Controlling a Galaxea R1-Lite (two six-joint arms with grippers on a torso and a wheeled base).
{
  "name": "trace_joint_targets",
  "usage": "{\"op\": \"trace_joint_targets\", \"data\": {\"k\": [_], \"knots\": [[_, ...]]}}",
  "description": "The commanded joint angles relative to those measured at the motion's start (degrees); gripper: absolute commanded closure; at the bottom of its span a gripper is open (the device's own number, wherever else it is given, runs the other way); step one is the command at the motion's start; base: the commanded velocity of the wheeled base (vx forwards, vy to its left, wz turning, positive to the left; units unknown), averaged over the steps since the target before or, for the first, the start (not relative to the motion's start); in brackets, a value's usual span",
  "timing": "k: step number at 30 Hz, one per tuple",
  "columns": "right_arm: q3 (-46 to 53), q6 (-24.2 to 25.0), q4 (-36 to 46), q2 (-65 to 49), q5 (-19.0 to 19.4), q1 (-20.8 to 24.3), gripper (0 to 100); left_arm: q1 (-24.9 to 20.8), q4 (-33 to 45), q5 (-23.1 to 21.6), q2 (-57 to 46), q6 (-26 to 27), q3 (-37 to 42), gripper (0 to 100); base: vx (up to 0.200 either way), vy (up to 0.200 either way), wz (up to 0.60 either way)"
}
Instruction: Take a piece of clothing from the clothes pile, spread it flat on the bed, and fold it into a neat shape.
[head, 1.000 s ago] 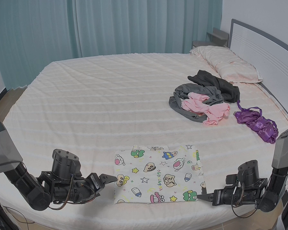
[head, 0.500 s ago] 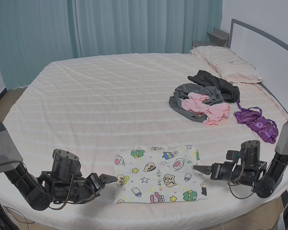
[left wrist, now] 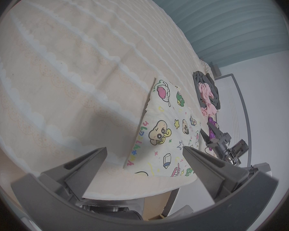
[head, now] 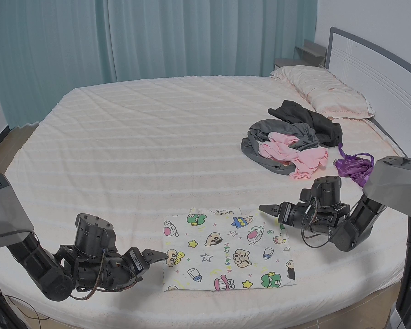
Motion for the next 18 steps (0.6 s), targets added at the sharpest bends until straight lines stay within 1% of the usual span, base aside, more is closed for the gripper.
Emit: {"op": "trace_joint_targets", "data": {"k": [1, 5, 6, 18], "knots": [[-5.0, 0.1, 1.3, 6.0, 0.0, -1.5, 0, 0.0, 0.0, 0.0, 0.4, 0.0, -0.1, 0, 0.0, 0.0, 0.0], [-6.3, 0.1, 1.4, 6.5, -0.1, -1.7, 0, 0.0, 0.0, 0.0, 0.5, 0.0, -0.2, 0, 0.0, 0.0, 0.0], [-6.5, 0.1, 1.3, 6.4, -0.1, -1.7, 100, 0.0, 0.0, 0.0, 0.5, 0.0, -0.1, 0, 0.0, 0.0, 0.0], [-6.7, 0.4, 0.9, 6.5, -0.3, -3.5, 100, 0.0, 0.0, 0.0, 0.4, 0.0, -0.1, 0, 0.0, 0.0, 0.0]]}}
